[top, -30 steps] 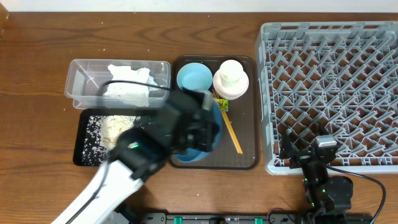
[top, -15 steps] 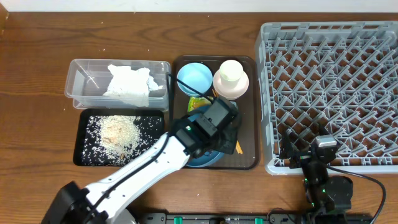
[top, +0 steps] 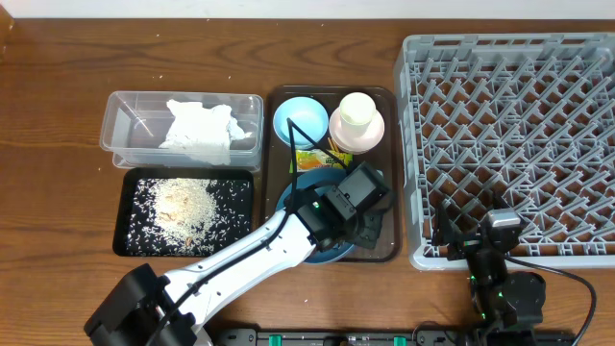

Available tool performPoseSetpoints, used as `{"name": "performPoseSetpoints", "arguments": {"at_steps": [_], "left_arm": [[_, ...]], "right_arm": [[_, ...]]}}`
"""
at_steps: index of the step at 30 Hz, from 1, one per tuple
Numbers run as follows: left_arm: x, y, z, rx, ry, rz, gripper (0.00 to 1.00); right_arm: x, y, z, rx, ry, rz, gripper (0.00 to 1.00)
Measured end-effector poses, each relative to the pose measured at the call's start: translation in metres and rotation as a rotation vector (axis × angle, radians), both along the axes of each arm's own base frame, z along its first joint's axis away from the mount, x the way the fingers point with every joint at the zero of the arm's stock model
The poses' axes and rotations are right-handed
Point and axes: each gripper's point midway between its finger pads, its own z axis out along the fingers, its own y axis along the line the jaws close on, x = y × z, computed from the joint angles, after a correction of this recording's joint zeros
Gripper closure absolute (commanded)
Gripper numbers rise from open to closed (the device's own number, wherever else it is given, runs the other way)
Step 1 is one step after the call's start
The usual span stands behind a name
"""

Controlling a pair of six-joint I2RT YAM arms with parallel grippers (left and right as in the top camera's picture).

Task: Sort waste into correct bins and load items into the dishwasher rack
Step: 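Return the blue plate with the left gripper onto the brown tray, then release the plate and withdraw the left gripper toward the bins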

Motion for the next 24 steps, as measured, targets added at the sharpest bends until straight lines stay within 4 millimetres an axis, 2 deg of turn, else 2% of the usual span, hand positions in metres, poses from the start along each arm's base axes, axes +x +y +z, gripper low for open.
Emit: {"name": "performPoseSetpoints", "arguments": {"at_steps": [12,13,19,24], "left_arm": [[0.0,0.007,-0.003,0.034,-0.004,0.01,0.92],[-0.001,0.008,-0.004,0.039,0.0,0.01,0.88],[-0.003,0.011,-0.006,0.053,0.013,0.013,0.83],[-0.005,0.012,-0.006,0.056,0.022,0.015,0.69]], "right_arm": [[0.0,0.0,0.0,0.0,0.0,0.0,0.01],[0.0,0.0,0.0,0.0,0.0,0.0,0.01],[0.0,0.0,0.0,0.0,0.0,0.0,0.01],[0.0,0.0,0.0,0.0,0.0,0.0,0.01]]}}
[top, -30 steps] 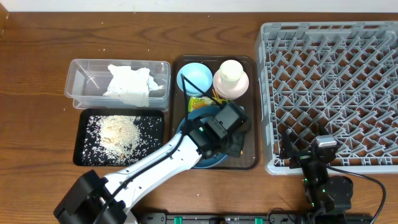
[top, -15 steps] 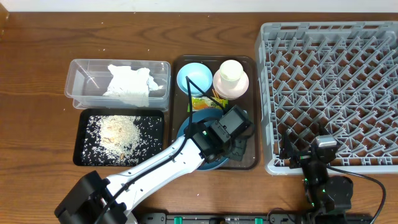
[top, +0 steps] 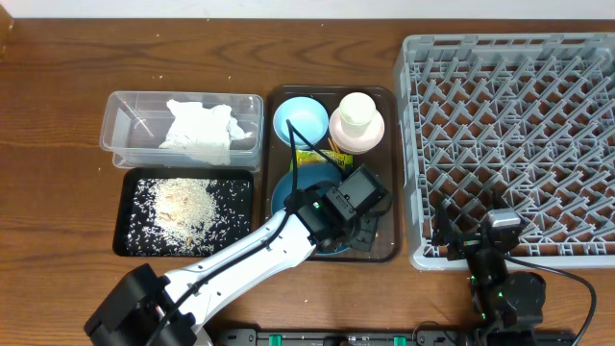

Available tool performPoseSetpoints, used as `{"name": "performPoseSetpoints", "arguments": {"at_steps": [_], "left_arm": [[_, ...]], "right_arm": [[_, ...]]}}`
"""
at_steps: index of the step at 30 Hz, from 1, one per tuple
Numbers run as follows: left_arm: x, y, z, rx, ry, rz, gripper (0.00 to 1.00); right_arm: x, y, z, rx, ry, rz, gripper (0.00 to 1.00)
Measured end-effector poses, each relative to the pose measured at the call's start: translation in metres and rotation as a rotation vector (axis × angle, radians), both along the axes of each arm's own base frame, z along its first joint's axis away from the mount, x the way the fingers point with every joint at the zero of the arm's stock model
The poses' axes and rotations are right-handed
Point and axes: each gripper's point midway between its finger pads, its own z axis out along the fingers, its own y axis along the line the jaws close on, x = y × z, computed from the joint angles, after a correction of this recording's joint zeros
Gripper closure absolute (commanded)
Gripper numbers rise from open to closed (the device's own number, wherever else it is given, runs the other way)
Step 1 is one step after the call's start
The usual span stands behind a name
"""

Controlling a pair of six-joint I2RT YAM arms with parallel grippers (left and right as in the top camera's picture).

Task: Sort waste into correct bins and load items into the dishwasher rack
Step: 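Release the plate and withdraw the left gripper toward the bins, then reach the right gripper to the blue plate rim and grasp it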

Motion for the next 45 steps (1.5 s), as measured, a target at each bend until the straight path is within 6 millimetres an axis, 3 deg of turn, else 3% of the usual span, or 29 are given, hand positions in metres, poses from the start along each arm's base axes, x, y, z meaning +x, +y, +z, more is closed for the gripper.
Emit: {"name": "performPoseSetpoints", "arguments": {"at_steps": [8,12,17,22,26,29,31,32,34,38,40,45], "left_arm": [[0.014,0.004,0.01,-0.009,-0.01,0.034,0.63],[0.036,0.03,0.029,-0.008,-0.011,0.125,0.62],[0.072,0.094,0.064,-0.038,-0.053,0.321,0.58],[0.096,0.179,0.087,-0.043,-0.08,0.583,0.55],[0.103,0.25,0.098,-0.032,-0.102,0.786,0.53],[0.099,0.299,0.102,-0.015,-0.111,0.923,0.46],[0.092,0.327,0.103,-0.004,-0.104,1.015,0.42],[0.087,0.344,0.103,0.004,-0.095,1.072,0.35],[0.078,0.365,0.1,0.017,-0.073,1.144,0.22],[0.062,0.4,0.097,0.033,-0.051,1.269,0.18],[0.059,0.407,0.097,0.035,-0.048,1.297,0.16],[0.055,0.416,0.097,0.037,-0.047,1.33,0.13]], "right_arm": [[0.0,0.0,0.0,0.0,0.0,0.0,0.01],[0.0,0.0,0.0,0.0,0.0,0.0,0.01],[0.0,0.0,0.0,0.0,0.0,0.0,0.01],[0.0,0.0,0.0,0.0,0.0,0.0,0.01],[0.0,-0.001,0.0,-0.006,-0.002,-0.006,0.01],[0.001,-0.006,0.006,-0.009,-0.026,-0.033,0.01],[0.001,-0.002,0.016,0.005,-0.065,-0.01,0.01],[0.0,0.006,0.023,0.022,-0.091,0.034,0.01],[-0.002,0.012,0.026,0.042,-0.097,0.071,0.01],[-0.002,0.017,0.011,0.067,0.03,0.094,0.01],[-0.001,0.019,0.01,0.073,0.108,0.106,0.01],[0.01,0.037,0.047,0.097,0.292,0.193,0.01]]}}
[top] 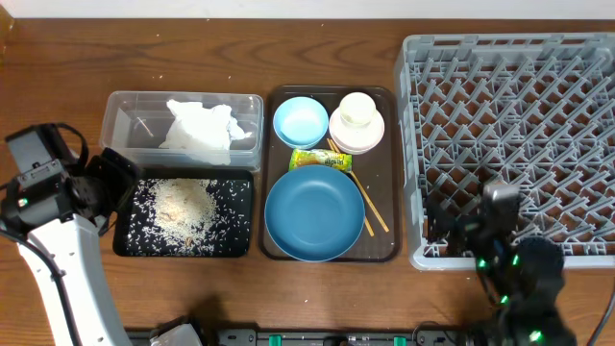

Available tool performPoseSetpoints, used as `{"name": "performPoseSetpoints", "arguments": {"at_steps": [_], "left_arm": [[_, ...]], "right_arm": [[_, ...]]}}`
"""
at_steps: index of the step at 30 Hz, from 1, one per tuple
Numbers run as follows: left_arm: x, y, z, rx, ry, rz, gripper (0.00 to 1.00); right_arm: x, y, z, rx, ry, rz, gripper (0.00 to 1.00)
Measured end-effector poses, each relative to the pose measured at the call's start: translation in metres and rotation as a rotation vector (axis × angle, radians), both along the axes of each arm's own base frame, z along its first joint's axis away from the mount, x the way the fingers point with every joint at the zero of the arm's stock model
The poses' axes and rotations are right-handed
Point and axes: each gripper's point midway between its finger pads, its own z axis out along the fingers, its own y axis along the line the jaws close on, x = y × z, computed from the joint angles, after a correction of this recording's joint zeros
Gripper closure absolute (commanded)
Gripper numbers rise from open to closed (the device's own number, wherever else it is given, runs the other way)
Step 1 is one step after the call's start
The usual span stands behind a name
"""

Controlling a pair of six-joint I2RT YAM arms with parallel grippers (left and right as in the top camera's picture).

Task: Sort waste into correct bins and load items into the dishwasher rack
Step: 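Reach the right gripper to the blue plate rim and grasp it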

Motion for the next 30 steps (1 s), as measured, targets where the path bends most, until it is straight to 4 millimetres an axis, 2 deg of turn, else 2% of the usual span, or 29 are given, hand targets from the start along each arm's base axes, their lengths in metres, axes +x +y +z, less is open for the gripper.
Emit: {"name": "performPoseSetpoints", "arguments": {"at_steps": [2,5,8,11,13,15,16,19,21,26,30], "left_arm": [[0.0,0.0,0.0,-0.001,0.001,0.0,0.12],[0.0,0.0,0.0,-0.001,0.0,0.001,0.11],[0.0,0.0,0.0,-0.001,0.0,0.001,0.1],[0.0,0.0,0.0,-0.001,0.0,0.001,0.09],[0.0,0.0,0.0,-0.001,0.0,0.001,0.09],[0.0,0.0,0.0,0.0,-0.001,0.001,0.09],[0.0,0.0,0.0,-0.001,0.0,0.001,0.09],[0.0,0.0,0.0,-0.001,-0.001,0.001,0.09],[0.0,0.0,0.0,-0.001,0.0,0.001,0.09],[0.0,0.0,0.0,-0.001,-0.001,0.001,0.09],[0.0,0.0,0.0,-0.001,-0.001,0.001,0.09]], "right_arm": [[0.01,0.012,0.019,0.015,0.102,0.057,0.01],[0.022,0.04,0.037,0.021,0.261,0.162,0.01],[0.037,0.082,0.047,0.006,0.386,0.291,0.01],[0.042,0.134,0.044,-0.022,0.451,0.433,0.01],[0.041,0.173,0.032,-0.043,0.475,0.533,0.01],[0.033,0.2,0.014,-0.065,0.513,0.604,0.01],[0.027,0.21,0.004,-0.078,0.539,0.633,0.05],[0.011,0.237,-0.026,-0.126,0.601,0.712,0.29],[0.001,0.255,-0.044,-0.159,0.626,0.758,0.4],[-0.02,0.278,-0.091,-0.277,0.69,0.79,0.66],[-0.028,0.287,-0.113,-0.369,0.685,0.778,0.67]]}}
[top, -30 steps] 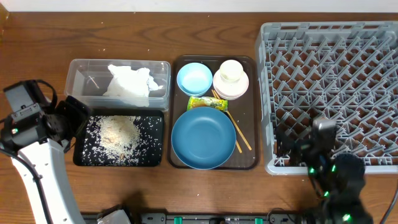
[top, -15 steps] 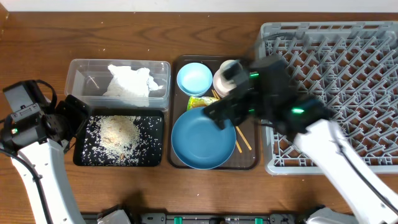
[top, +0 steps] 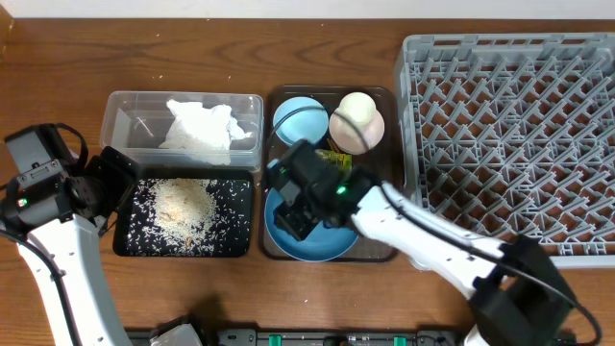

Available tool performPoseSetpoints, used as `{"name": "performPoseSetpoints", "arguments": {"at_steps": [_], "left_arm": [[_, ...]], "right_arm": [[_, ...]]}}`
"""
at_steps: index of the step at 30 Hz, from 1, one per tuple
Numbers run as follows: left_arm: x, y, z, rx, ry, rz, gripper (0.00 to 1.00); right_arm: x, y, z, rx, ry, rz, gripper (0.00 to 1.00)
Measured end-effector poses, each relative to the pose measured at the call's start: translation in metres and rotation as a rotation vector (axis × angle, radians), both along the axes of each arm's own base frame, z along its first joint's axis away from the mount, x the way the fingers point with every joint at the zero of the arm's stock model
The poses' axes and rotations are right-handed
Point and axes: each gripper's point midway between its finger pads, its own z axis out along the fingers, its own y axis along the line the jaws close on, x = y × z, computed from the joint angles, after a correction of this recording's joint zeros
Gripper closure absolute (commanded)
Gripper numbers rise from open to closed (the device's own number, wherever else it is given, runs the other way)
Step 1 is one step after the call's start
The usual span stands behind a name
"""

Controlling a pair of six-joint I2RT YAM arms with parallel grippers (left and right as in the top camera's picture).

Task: Sort waste into correct bins and load items into the dishwasher rack
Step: 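Reach the right gripper to the blue plate rim and grasp it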

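Note:
A brown tray [top: 389, 252] holds a large blue plate [top: 312, 242], a small blue bowl [top: 300, 117] and a cream cup on a pink plate [top: 357, 117]. A yellow-green wrapper [top: 335, 156] peeks out behind my right arm. My right gripper [top: 291, 213] reaches in from the right and hangs over the left part of the blue plate; how its jaws stand is not clear. My left gripper [top: 117, 181] is at the far left, beside the black tray of rice [top: 231, 213]. The chopsticks are hidden.
A clear bin [top: 130, 123] with crumpled white tissue stands behind the black tray. The grey dishwasher rack [top: 509, 144] fills the right side. My right arm crosses the front right part of the brown tray.
My right arm has moved from the front edge of the rack to over the blue plate on the brown tray. It now covers the chopsticks and most of the wrapper. The left arm has not moved.
My left gripper was over the blue plate on the brown tray while the right arm rested by the rack's front. The left arm then stood at the far left by the rice tray, with chopsticks lying beside the plate. Now the right gripper is over the plate.

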Motion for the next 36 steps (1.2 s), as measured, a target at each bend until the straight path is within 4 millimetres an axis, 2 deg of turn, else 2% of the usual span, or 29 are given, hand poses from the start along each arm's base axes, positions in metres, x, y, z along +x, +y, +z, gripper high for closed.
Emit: {"name": "performPoseSetpoints", "arguments": {"at_steps": [12,14,19,28,33,35,36], "left_arm": [[0.0,0.0,0.0,0.0,0.0,0.0,0.09],[0.0,0.0,0.0,0.0,0.0,0.0,0.09],[0.0,0.0,0.0,0.0,0.0,0.0,0.09],[0.0,0.0,0.0,0.0,0.0,0.0,0.08],[0.0,0.0,0.0,0.0,0.0,0.0,0.08],[0.0,0.0,0.0,0.0,0.0,0.0,0.08],[0.0,0.0,0.0,0.0,0.0,0.0,0.09]], "right_arm": [[-0.02,0.017,-0.04,-0.122,-0.073,0.059,0.69],[-0.021,0.018,-0.044,-0.136,-0.079,0.062,0.73],[-0.02,0.015,-0.051,-0.16,-0.078,0.06,0.9],[-0.025,0.004,-0.057,-0.208,-0.053,0.052,0.85],[-0.03,0.007,-0.057,-0.212,-0.058,0.064,0.83],[-0.035,0.009,-0.057,-0.212,-0.058,0.077,0.87],[-0.037,0.01,-0.057,-0.213,-0.057,0.081,0.94]]}}
